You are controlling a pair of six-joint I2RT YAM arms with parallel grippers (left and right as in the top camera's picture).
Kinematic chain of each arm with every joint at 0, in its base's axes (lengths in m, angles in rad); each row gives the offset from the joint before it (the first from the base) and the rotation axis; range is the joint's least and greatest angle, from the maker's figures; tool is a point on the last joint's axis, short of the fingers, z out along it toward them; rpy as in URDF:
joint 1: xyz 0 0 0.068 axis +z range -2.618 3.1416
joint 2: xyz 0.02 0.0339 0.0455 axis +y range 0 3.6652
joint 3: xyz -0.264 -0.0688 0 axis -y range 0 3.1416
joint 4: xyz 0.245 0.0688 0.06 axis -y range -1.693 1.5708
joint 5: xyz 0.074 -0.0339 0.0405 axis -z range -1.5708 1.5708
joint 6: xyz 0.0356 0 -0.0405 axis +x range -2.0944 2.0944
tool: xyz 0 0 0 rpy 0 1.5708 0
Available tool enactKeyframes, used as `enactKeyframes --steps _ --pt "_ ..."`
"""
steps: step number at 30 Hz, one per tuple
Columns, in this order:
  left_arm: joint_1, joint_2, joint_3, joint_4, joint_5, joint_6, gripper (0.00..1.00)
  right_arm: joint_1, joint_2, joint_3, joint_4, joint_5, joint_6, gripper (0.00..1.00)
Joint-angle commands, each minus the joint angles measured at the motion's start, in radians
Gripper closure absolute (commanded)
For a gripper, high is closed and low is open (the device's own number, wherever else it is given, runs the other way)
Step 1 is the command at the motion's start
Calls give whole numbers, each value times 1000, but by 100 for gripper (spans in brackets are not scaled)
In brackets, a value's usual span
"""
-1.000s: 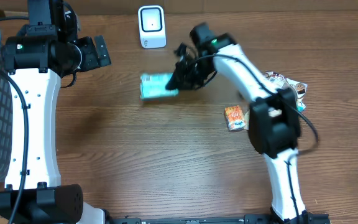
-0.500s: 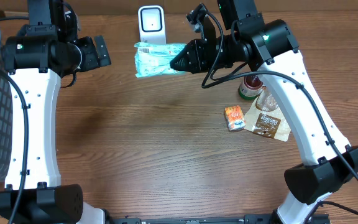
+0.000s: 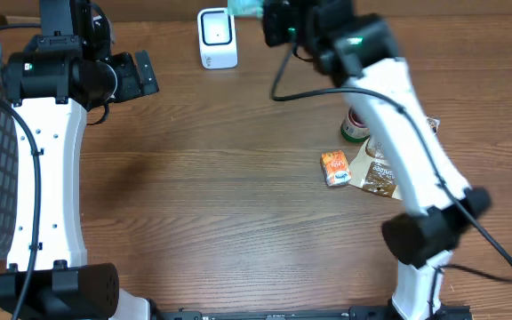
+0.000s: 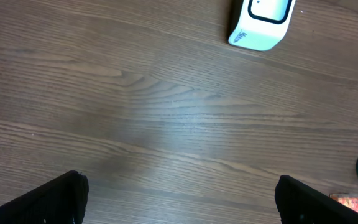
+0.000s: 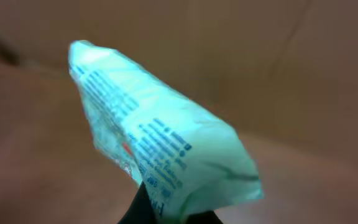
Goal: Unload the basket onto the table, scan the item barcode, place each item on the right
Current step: 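Raise the teal pack and hold its label at the scanner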
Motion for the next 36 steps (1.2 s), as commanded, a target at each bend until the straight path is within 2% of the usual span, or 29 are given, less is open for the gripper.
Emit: enactKeyframes --steps 1,5,7,13,17,19,27,36 --pt "4 5 1 0 -3 13 1 71 134 16 175 396 -299 96" --pt "4 5 1 0 -3 13 0 88 256 16 391 425 -692 96" --pt "4 5 1 0 -3 13 0 91 309 14 489 423 -784 96" --pt "4 5 1 0 -3 13 0 82 428 14 738 419 -905 96" --pt "4 5 1 0 -3 13 0 74 516 13 855 402 -1041 96" --pt "4 5 1 0 -3 13 0 75 552 13 880 404 -1089 96" --pt "4 5 1 0 -3 13 0 75 559 8 958 435 -1131 96" --pt "4 5 1 0 -3 13 0 81 559 8 962 438 -1252 96"
